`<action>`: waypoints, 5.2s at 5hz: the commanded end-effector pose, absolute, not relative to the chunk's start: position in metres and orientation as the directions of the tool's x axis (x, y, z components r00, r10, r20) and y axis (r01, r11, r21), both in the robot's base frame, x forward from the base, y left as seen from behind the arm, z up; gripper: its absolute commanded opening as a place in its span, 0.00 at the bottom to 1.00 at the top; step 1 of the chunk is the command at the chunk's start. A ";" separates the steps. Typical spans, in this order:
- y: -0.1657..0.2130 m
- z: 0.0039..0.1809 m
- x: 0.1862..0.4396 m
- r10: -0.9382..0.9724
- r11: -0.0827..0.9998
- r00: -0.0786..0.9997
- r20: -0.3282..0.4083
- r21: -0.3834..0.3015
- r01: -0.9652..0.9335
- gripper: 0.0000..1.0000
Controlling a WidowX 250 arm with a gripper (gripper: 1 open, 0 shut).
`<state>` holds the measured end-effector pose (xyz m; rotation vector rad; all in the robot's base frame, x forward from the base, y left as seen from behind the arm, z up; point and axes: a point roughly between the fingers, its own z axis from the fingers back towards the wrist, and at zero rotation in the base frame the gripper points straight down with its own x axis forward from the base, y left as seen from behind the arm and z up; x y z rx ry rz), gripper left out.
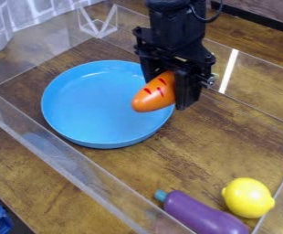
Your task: Move the carrot to the left side
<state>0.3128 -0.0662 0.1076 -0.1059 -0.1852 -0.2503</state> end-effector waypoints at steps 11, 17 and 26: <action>0.093 0.126 0.307 -0.057 0.997 0.974 0.218 -0.046 0.068 0.00; 0.081 0.111 0.336 -0.168 0.981 0.947 0.274 -0.045 0.188 0.00; 0.100 0.087 0.371 -0.165 0.985 0.948 0.271 -0.002 0.172 1.00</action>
